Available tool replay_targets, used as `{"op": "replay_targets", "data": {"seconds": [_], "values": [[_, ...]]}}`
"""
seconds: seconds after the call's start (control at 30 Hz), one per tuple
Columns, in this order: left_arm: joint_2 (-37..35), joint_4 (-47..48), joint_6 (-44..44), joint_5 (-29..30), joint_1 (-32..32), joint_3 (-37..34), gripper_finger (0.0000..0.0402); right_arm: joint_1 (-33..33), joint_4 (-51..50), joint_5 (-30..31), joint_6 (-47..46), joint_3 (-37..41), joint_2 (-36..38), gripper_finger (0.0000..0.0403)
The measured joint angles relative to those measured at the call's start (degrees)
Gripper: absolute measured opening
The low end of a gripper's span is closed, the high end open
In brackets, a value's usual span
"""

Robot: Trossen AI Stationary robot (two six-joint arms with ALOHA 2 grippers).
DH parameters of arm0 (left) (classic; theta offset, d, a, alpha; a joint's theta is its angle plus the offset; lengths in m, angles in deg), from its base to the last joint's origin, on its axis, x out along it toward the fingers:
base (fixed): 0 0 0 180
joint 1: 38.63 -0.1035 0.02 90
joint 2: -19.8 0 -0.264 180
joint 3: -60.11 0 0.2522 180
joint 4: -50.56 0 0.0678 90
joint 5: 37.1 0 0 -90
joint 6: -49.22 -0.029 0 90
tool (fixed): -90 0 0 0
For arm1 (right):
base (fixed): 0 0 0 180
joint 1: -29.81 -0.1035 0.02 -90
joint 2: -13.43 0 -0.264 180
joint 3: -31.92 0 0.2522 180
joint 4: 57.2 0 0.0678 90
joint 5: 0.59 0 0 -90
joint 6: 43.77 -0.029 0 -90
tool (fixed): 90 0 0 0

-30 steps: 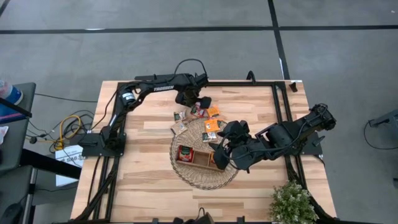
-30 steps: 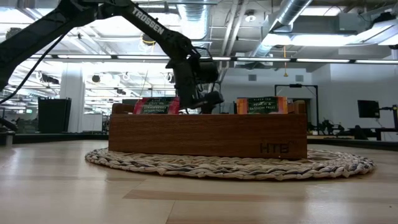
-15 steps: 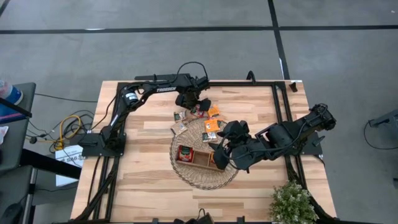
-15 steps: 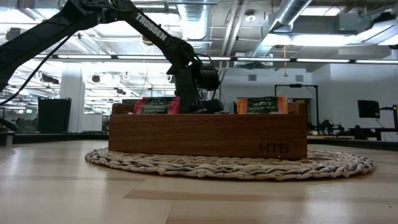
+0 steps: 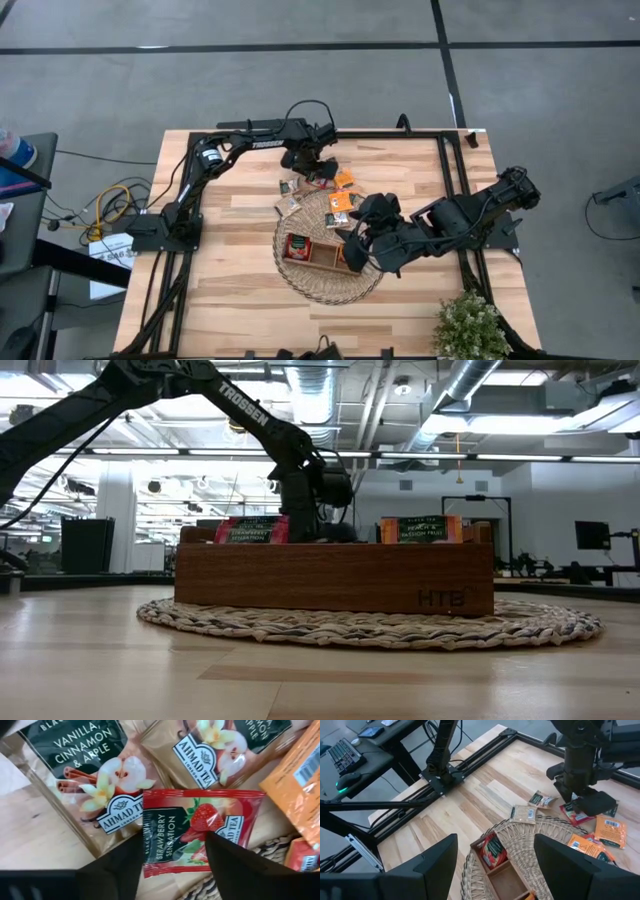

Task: Pick & Place Tea
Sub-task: Put the red tea bag into the left section of the wooden organizer

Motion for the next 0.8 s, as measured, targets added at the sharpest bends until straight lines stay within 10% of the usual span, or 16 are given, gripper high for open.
{"op": "replay_targets", "data": {"seconds": [0.8], "values": [[-1.36, 5.77, -4.83, 1.14, 0.43, -0.1, 0.0, 0.0, -0.02, 0.06, 0.45, -0.02, 0.0, 0.0255]]}}
